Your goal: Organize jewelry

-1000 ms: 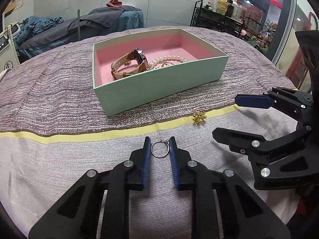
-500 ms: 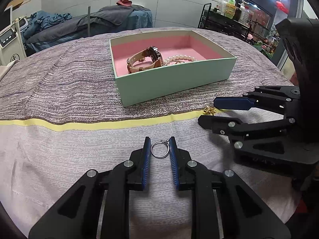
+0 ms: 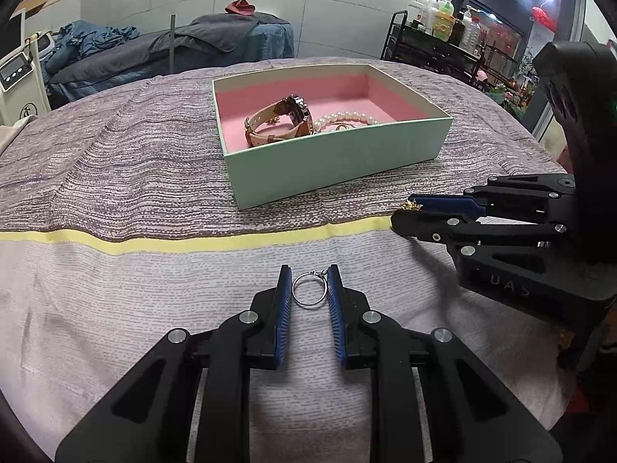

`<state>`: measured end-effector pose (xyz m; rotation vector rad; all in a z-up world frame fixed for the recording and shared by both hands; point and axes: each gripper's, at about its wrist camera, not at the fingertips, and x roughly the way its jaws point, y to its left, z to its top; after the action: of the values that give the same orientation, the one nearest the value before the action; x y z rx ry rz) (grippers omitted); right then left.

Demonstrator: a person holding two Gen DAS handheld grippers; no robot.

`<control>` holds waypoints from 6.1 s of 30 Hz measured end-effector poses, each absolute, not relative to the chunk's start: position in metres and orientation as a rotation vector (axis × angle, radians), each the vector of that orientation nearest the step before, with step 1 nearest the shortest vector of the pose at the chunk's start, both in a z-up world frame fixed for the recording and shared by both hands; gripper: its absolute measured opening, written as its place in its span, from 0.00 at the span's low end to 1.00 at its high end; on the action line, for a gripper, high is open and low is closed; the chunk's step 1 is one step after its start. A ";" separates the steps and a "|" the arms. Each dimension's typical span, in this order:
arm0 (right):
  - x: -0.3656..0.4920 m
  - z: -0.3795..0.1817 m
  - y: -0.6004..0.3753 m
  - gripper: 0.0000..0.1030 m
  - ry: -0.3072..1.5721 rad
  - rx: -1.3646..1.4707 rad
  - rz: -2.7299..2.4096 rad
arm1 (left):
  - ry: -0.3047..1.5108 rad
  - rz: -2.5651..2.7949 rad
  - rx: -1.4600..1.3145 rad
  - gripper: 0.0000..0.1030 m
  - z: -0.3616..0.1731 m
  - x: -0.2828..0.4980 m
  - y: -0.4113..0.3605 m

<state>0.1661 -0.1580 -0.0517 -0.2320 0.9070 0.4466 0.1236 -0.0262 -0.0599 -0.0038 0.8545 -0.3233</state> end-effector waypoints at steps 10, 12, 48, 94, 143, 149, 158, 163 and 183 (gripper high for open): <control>0.158 -0.035 -0.167 0.15 0.868 -0.202 0.451 | 0.805 -0.338 0.004 0.19 -0.038 0.120 -0.027; 0.158 -0.027 -0.168 0.15 0.851 -0.190 0.454 | 0.798 -0.344 0.006 0.19 -0.033 0.123 -0.028; 0.252 -0.026 -0.160 0.15 0.841 -0.190 0.376 | 0.853 -0.343 0.019 0.19 -0.033 0.246 -0.045; 0.134 0.022 -0.194 0.93 0.590 -0.144 0.290 | 0.539 -0.166 0.046 0.94 0.013 0.100 -0.007; 0.017 0.008 -0.210 0.94 0.371 -0.163 0.184 | 0.417 -0.087 -0.091 0.94 -0.010 0.003 0.004; 0.017 0.007 -0.209 0.94 0.375 -0.163 0.184 | 0.422 -0.088 -0.092 0.94 -0.011 0.004 0.005; 0.017 0.007 -0.209 0.94 0.376 -0.164 0.184 | 0.425 -0.090 -0.083 0.94 -0.012 0.005 0.004; 0.017 0.007 -0.210 0.94 0.377 -0.164 0.185 | 0.426 -0.089 -0.081 0.94 -0.011 0.006 0.003; 0.018 0.006 -0.209 0.94 0.378 -0.164 0.188 | 0.423 -0.087 -0.075 0.94 -0.012 0.006 0.003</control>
<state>0.0178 -0.2089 0.0060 -0.1635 0.3777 0.1880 0.0059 0.0030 -0.0116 -0.0754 0.4226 -0.0872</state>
